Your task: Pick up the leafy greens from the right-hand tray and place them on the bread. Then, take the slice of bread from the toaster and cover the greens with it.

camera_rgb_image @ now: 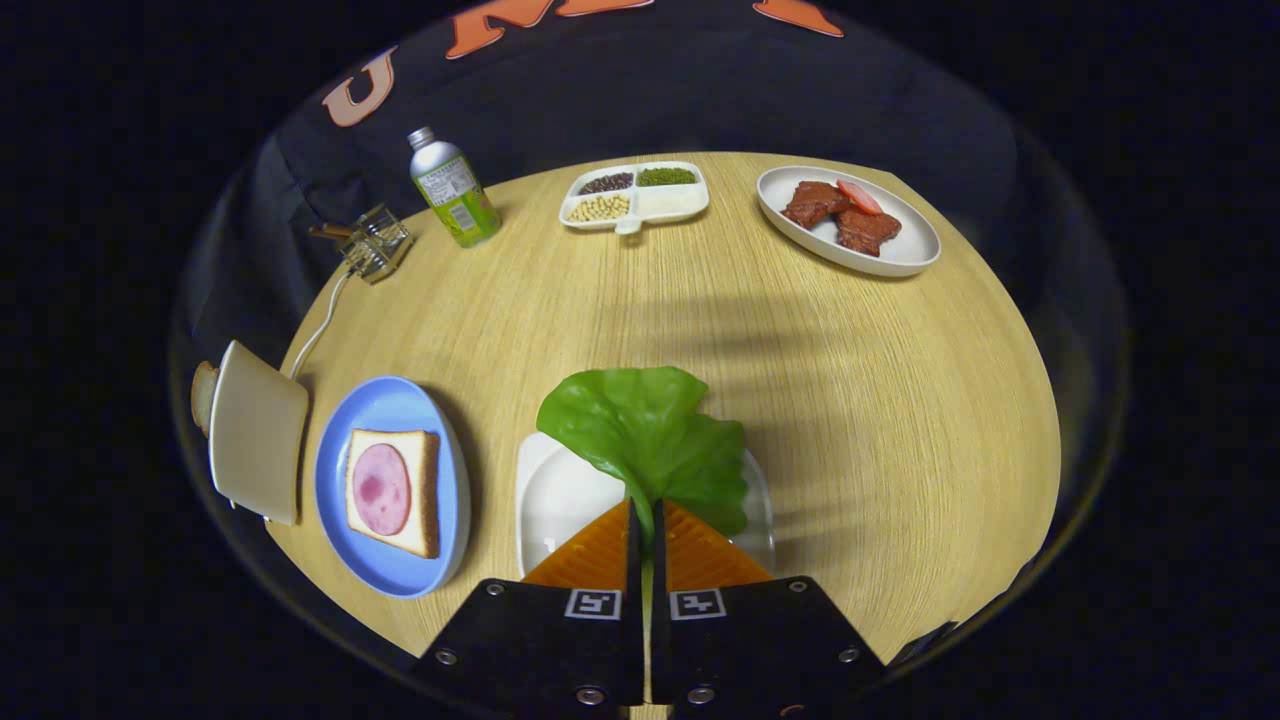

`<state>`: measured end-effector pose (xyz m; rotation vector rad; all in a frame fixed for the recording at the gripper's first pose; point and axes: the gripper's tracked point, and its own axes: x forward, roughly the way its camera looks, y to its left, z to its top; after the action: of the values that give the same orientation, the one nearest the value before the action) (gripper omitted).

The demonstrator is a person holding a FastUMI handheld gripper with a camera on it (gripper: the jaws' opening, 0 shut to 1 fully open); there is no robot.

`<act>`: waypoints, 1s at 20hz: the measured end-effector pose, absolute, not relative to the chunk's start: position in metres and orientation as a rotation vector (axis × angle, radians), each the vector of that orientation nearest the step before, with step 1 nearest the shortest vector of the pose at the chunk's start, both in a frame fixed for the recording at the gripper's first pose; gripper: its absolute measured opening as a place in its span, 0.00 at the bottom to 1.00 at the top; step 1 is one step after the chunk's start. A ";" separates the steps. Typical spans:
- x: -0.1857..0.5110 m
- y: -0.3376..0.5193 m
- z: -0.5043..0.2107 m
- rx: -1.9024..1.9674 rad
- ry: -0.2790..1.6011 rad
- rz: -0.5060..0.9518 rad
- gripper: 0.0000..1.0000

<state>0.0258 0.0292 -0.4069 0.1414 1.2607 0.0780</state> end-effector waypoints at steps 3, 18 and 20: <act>0.026 0.046 -0.388 0.131 1.222 0.133 0.03; 0.030 0.175 -0.362 0.102 1.184 0.369 0.03; 0.027 0.187 -0.368 0.107 1.200 0.401 0.03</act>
<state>0.0267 0.1872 -0.3682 0.1067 1.1996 0.4010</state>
